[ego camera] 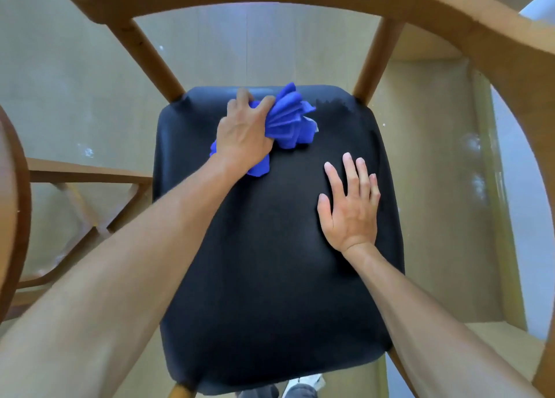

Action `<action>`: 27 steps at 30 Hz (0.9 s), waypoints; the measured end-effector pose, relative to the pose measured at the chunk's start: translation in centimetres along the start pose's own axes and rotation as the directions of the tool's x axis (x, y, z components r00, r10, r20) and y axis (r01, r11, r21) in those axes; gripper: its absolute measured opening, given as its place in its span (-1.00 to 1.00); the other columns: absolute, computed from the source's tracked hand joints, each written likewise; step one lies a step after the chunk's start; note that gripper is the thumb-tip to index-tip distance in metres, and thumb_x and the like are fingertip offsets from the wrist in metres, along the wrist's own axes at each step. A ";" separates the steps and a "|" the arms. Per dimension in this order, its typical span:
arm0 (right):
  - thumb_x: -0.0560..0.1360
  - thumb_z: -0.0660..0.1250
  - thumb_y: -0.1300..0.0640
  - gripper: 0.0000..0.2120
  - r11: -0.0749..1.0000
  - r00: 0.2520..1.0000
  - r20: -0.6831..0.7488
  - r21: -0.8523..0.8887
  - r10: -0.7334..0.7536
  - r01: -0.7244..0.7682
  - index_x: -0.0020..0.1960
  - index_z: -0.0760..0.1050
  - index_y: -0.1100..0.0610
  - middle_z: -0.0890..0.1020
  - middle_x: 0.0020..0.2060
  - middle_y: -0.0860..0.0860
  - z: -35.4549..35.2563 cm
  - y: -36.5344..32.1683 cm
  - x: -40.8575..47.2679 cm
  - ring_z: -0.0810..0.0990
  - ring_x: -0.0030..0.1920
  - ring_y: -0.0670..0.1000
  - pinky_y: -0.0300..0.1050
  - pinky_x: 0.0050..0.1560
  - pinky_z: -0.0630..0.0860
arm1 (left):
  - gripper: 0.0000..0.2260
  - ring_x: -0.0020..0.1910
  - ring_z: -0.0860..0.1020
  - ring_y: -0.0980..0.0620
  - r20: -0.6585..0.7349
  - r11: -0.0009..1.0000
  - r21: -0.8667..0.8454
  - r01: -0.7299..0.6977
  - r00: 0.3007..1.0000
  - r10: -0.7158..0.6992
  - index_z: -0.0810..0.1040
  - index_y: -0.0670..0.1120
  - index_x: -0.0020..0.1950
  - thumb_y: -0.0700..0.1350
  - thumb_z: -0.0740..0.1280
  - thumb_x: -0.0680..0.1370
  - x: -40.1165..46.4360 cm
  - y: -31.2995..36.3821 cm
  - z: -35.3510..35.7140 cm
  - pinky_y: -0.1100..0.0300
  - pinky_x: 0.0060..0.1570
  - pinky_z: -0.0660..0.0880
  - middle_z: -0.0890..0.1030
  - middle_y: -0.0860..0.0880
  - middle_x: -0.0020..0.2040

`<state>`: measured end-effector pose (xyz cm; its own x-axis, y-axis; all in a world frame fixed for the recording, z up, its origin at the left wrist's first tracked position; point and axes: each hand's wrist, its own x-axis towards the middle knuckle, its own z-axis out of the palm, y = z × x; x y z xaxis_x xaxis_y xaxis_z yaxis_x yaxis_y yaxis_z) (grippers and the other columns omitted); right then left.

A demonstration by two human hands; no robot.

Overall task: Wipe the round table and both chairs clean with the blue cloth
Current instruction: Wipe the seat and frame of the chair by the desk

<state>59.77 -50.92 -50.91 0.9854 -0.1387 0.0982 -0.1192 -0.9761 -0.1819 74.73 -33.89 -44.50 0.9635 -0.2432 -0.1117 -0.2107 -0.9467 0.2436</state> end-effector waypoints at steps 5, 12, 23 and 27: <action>0.53 0.12 -0.02 -0.50 1.000 1.000 0.030 0.014 -0.003 0.003 0.46 0.31 0.04 0.24 0.49 0.14 -0.3 0.0 0.0 0.16 0.50 0.20 0.20 0.46 0.05 | -0.59 0.02 0.38 -0.13 0.041 0.997 -0.035 -0.075 0.996 0.076 0.45 0.00 0.29 -0.19 0.30 0.44 -5.5 -0.2 0.8 0.07 -0.22 0.39 0.37 -0.10 0.22; 0.57 0.07 -0.03 -0.49 1.000 0.980 0.199 -0.016 0.007 -0.004 0.50 0.23 0.05 0.16 0.52 0.16 -1.9 -0.3 0.0 0.08 0.52 0.21 0.21 0.48 0.00 | -0.40 -0.20 0.52 -0.17 0.248 0.900 -0.128 -0.417 0.865 0.436 0.49 -0.05 0.24 -0.13 0.53 0.21 -24.1 -1.8 -0.3 0.18 -0.50 0.45 0.46 -0.13 0.10; 0.63 0.08 -0.01 -0.58 0.922 0.844 0.534 0.298 0.053 -0.246 0.47 0.29 0.04 0.16 0.52 0.02 -7.0 0.0 3.0 0.02 0.53 0.03 0.01 0.50 0.02 | -0.48 0.04 0.39 -0.13 0.257 0.949 0.121 -0.291 0.933 0.253 0.35 0.00 0.39 -0.22 0.26 0.43 -11.3 1.5 0.2 0.10 -0.20 0.37 0.37 -0.13 0.26; 0.56 0.16 0.08 -0.60 0.821 0.924 0.379 0.543 -0.051 -0.177 0.39 0.38 0.12 0.38 0.32 0.00 -9.2 -2.1 3.3 0.27 0.38 -0.01 -0.03 0.39 0.24 | -0.37 0.24 0.32 -0.12 0.316 0.980 -0.080 -0.180 0.928 0.196 0.24 0.07 0.47 0.04 0.35 0.43 -7.6 1.2 -0.4 0.05 0.19 0.35 0.35 -0.05 0.32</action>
<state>62.17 -50.86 -41.19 0.9626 -0.0150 -0.2707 -0.2069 -0.6856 -0.6979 67.22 -33.11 -42.94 0.8011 -0.4780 -0.3602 -0.3665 -0.8676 0.3362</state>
